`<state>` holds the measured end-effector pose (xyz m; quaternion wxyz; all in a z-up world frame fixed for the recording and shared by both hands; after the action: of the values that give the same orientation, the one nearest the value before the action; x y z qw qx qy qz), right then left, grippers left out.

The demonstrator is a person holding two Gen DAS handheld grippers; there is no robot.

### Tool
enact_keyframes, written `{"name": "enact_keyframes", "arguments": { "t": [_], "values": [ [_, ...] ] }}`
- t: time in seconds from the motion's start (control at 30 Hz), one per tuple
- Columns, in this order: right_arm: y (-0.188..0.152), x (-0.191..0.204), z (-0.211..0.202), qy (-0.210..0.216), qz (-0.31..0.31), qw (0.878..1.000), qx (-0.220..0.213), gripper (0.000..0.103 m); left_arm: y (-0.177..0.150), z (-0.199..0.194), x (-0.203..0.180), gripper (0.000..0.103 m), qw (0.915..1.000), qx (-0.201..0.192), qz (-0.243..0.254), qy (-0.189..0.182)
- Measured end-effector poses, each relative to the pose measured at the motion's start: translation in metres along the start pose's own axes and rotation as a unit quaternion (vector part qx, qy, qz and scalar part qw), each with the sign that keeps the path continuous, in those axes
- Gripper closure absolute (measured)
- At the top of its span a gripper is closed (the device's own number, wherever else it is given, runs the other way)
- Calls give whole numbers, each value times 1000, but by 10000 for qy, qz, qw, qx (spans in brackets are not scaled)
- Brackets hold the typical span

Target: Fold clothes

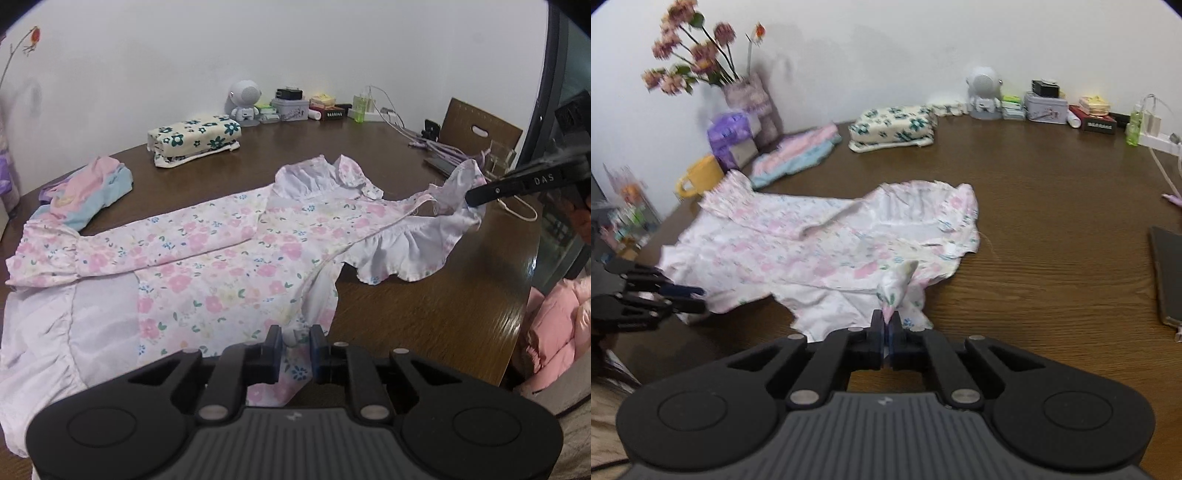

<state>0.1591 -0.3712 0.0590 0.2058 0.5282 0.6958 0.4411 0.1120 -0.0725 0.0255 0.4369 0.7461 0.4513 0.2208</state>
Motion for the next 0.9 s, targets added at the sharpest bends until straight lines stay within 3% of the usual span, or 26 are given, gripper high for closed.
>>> {"name": "enact_keyframes", "arguments": {
  "t": [0.37, 0.53, 0.63, 0.7, 0.77, 0.9],
  "values": [
    [-25, -25, 32, -754, -100, 9969, 179, 101, -23, 23, -11, 89, 9995, 223, 141, -151],
    [-40, -24, 30, -778, 189, 9966, 181, 96, -28, 25, -13, 87, 9995, 195, 83, -216],
    [-40, -20, 18, -658, 560, 9962, -54, 76, -29, 25, -13, 81, 9995, 141, -20, -268],
    [-40, -16, 8, -691, 673, 9950, -267, 68, -26, 19, -12, 74, 9990, 7, -229, -391],
    [-39, -12, -1, -783, 702, 9933, -470, 66, -21, 10, -10, 61, 9977, -174, -461, -474],
    [-37, 9, 6, -752, 494, 9936, -683, 66, -13, -7, 7, 52, 9943, -516, -887, -276]
  ]
}}
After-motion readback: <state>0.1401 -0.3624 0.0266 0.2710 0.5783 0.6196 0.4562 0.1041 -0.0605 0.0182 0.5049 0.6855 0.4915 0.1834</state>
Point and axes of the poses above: each gripper's, at about its wrist camera, not at the fingertips, and z roughly the way its jaws point, x to its left, y to its top, the point moved 8 cm from there along z, roughly the way its jaws point, and after that the axes turned 14 degrees about -x, right-handed, at the moved point
